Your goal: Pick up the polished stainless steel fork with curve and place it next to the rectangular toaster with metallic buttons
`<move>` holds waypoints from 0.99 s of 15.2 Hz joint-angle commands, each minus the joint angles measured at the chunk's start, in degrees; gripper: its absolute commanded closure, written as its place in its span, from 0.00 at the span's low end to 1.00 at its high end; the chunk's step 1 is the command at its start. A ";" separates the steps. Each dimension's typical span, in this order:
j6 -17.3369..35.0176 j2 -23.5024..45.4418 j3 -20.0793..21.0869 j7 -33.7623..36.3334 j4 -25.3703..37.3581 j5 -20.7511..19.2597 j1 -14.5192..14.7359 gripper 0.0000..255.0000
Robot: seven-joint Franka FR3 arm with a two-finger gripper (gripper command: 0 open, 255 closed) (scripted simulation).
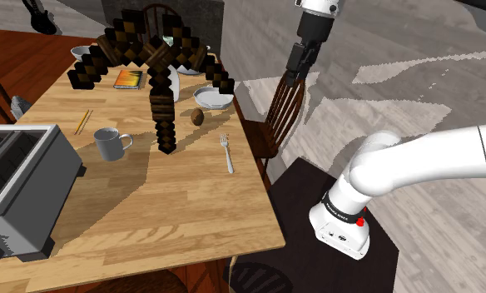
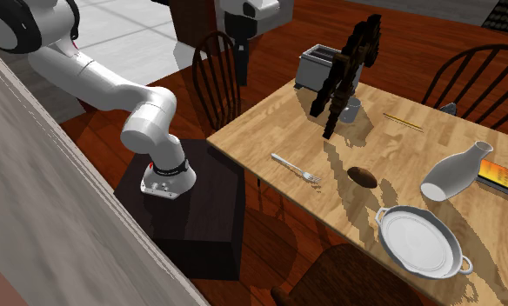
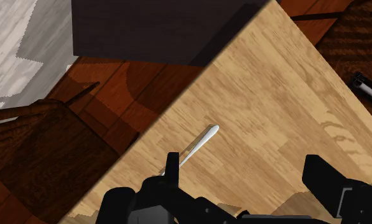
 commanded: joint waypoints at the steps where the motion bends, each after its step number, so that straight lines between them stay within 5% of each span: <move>1: 0.00 0.00 0.00 0.00 0.00 0.00 0.00 0.00; 15: 30.50 15.24 8.34 16.43 -12.79 2.66 -5.46 0.00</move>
